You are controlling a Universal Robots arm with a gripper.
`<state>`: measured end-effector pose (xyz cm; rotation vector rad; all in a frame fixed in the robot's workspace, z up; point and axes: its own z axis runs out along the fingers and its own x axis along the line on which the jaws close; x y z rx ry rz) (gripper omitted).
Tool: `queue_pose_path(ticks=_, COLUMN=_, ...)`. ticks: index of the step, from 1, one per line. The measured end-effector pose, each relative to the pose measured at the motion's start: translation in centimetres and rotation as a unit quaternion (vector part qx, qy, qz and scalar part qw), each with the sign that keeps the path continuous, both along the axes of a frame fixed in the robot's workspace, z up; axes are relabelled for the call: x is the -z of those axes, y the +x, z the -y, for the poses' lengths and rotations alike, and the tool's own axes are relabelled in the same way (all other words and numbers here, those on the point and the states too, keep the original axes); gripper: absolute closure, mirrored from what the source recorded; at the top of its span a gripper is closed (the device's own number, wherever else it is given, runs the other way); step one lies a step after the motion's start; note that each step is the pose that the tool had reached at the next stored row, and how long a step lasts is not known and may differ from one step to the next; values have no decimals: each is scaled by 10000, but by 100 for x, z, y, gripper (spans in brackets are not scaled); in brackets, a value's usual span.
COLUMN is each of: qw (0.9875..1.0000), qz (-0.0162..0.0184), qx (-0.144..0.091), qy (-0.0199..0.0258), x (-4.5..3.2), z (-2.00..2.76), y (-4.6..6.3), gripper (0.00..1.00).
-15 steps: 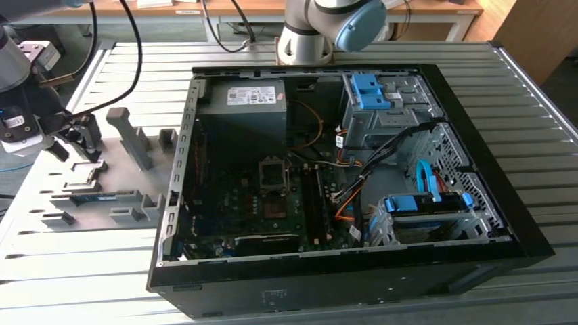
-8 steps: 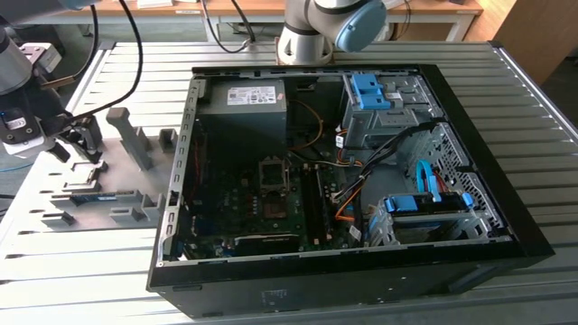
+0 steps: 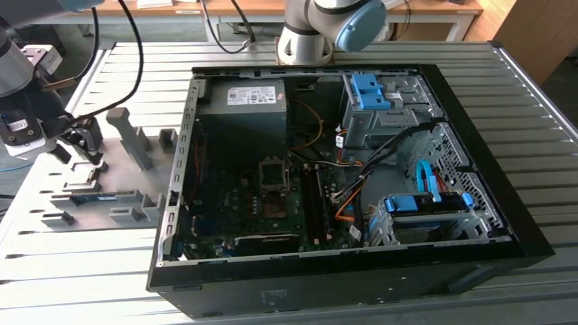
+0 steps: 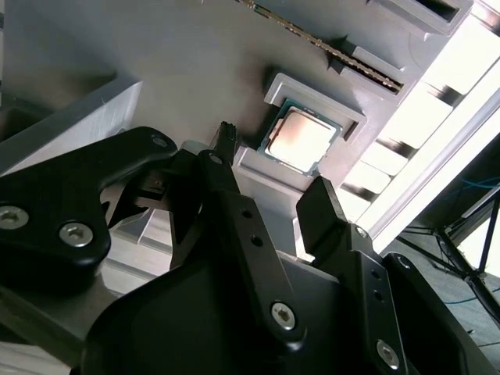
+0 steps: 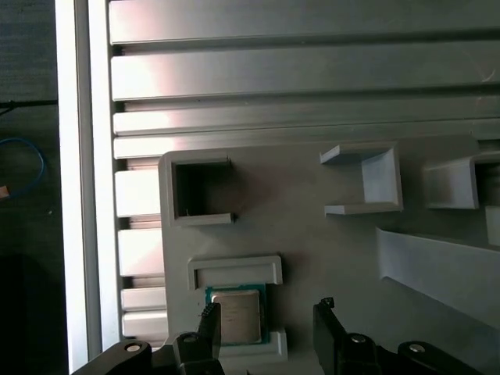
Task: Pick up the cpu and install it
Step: 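Pick up the cpu and move it towards the insertion slot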
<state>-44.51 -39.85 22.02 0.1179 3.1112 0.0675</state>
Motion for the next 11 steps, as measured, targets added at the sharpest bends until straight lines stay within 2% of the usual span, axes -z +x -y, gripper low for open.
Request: queue_pose_path(ticks=11, qw=10000, qz=0, qx=0, qy=0, x=101, z=-1, y=-2, gripper=41)
